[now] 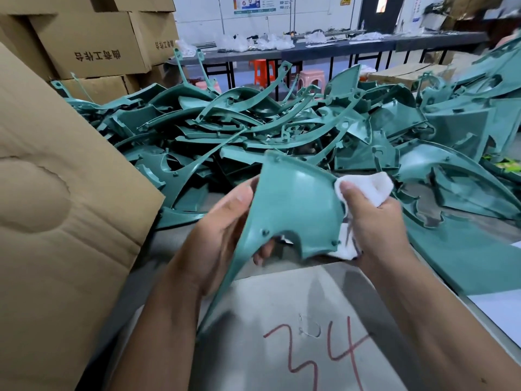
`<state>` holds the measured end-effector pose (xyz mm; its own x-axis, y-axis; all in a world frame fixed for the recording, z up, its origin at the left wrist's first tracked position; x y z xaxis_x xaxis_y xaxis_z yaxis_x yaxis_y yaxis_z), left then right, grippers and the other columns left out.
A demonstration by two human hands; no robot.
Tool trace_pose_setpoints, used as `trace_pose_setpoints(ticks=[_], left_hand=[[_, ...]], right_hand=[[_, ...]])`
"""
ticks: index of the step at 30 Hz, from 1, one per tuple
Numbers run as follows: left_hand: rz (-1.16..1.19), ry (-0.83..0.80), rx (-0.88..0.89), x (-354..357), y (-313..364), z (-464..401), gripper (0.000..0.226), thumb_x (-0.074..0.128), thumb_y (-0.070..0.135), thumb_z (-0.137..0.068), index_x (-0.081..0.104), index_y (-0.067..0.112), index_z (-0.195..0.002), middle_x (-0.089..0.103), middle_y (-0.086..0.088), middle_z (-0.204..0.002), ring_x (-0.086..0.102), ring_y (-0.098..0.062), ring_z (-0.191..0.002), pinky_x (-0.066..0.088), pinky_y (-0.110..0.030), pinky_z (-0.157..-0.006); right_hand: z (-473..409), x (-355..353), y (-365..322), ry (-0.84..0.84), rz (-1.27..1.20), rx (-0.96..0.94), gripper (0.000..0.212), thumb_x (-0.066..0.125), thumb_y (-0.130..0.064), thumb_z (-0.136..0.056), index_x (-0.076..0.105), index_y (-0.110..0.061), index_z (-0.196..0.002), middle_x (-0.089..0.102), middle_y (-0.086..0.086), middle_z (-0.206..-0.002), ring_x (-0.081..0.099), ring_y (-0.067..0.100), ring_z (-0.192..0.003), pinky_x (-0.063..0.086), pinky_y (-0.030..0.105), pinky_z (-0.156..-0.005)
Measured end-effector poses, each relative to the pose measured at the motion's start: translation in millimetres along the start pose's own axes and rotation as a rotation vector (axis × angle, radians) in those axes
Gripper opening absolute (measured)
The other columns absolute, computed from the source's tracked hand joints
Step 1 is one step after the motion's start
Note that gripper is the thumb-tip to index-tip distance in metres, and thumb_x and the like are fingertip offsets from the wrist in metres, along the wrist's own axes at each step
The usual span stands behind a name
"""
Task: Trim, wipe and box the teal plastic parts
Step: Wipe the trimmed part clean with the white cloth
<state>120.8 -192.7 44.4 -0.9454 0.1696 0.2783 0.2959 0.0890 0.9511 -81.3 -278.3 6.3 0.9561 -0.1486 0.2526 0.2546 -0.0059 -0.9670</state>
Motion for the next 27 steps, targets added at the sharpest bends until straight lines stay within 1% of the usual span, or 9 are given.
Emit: trace_pose_setpoints(ticks=[4, 8, 11, 13, 16, 19, 21, 25, 27], left_hand=[[-0.036, 0.003, -0.189, -33, -14, 2, 0.065, 0.037, 0.062, -0.097, 0.052, 0.021, -0.146, 0.066, -0.018, -0.09, 0.061, -0.024, -0.067, 0.05, -0.029, -0.053], [0.006, 0.238, -0.183, -75, -18, 5, 0.05, 0.043, 0.043, -0.101, 0.06, 0.015, -0.139, 0.07, -0.016, -0.097, 0.063, -0.026, -0.076, 0.053, -0.029, -0.057], [-0.074, 0.149, -0.116, -48, -18, -3, 0.045, 0.062, 0.024, -0.092, 0.062, 0.02, -0.137, 0.072, -0.012, -0.122, 0.069, -0.027, -0.106, 0.057, -0.038, -0.084], [-0.082, 0.096, -0.002, -14, -14, -11, 0.031, 0.07, 0.02, -0.091, 0.07, 0.02, -0.122, 0.076, -0.001, -0.114, 0.072, -0.018, -0.106, 0.058, -0.035, -0.086], [-0.086, 0.261, 0.177, 8, -11, -13, 0.027, 0.076, 0.022, -0.088, 0.072, 0.003, -0.105, 0.079, 0.0, -0.1, 0.076, -0.015, -0.095, 0.06, -0.034, -0.076], [-0.124, 0.421, 0.277, -2, -5, -6, 0.021, 0.077, 0.007, -0.086, 0.079, 0.01, -0.107, 0.079, -0.003, -0.106, 0.075, -0.017, -0.101, 0.058, -0.022, -0.082], [-0.238, 0.359, 0.295, -1, 0, -5, 0.021, 0.077, 0.005, -0.085, 0.083, 0.023, -0.094, 0.08, 0.004, -0.099, 0.075, -0.011, -0.097, 0.056, -0.018, -0.081], [-0.142, 0.42, 0.223, -20, -5, -1, 0.021, 0.079, 0.017, -0.079, 0.083, 0.022, -0.099, 0.079, -0.002, -0.107, 0.074, -0.019, -0.106, 0.058, -0.03, -0.092], [-0.128, 0.44, 0.213, -24, -6, 0, 0.024, 0.08, 0.015, -0.077, 0.083, 0.025, -0.099, 0.079, -0.001, -0.107, 0.074, -0.019, -0.105, 0.059, -0.031, -0.09]], right_hand=[[-11, -10, 13, 0.057, -0.416, 0.172, 0.012, 0.06, -0.018, -0.105, 0.066, -0.011, -0.113, 0.077, 0.015, -0.112, 0.078, 0.029, -0.088, 0.064, 0.051, -0.062], [-7, 1, 14, 0.045, -0.743, 0.268, 0.027, 0.051, -0.015, -0.11, 0.058, -0.006, -0.134, 0.077, 0.01, -0.111, 0.079, 0.022, -0.076, 0.061, 0.042, -0.05], [2, 13, 26, -0.012, -0.584, 0.301, 0.038, 0.06, -0.025, -0.105, 0.058, -0.003, -0.136, 0.074, 0.017, -0.124, 0.076, 0.034, -0.103, 0.063, 0.056, -0.077], [14, 27, 38, -0.034, -0.51, 0.312, 0.041, 0.064, -0.027, -0.103, 0.059, -0.003, -0.136, 0.07, 0.022, -0.128, 0.07, 0.042, -0.114, 0.058, 0.062, -0.092], [21, 34, 40, -0.046, -0.39, 0.211, 0.019, 0.064, -0.017, -0.103, 0.067, -0.006, -0.119, 0.079, 0.013, -0.106, 0.078, 0.031, -0.096, 0.065, 0.045, -0.073], [13, 21, 25, -0.011, -0.112, 0.035, 0.013, 0.07, -0.017, -0.099, 0.072, -0.008, -0.109, 0.08, 0.01, -0.102, 0.077, 0.031, -0.099, 0.063, 0.049, -0.088], [8, 7, 4, 0.048, 0.04, -0.133, 0.005, 0.072, -0.016, -0.098, 0.075, -0.012, -0.1, 0.079, 0.007, -0.101, 0.075, 0.026, -0.098, 0.059, 0.052, -0.094], [9, -10, -28, 0.144, 0.089, -0.38, 0.016, 0.068, -0.032, -0.101, 0.07, -0.022, -0.09, 0.069, -0.014, -0.081, 0.062, 0.008, -0.077, 0.054, 0.033, -0.07], [8, -10, -39, 0.115, 0.077, -0.474, 0.024, 0.063, -0.04, -0.103, 0.07, -0.017, -0.107, 0.07, -0.013, -0.09, 0.064, 0.005, -0.085, 0.051, 0.028, -0.078]])
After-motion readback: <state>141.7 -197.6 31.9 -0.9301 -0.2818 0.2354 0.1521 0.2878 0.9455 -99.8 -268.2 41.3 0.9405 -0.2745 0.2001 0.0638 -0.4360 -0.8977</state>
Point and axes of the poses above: each hand's wrist, its own z-axis away from the middle knuckle, its own x-axis out of the palm, y = z × x, the point moved 10 cm from there along -z, towards the middle knuckle
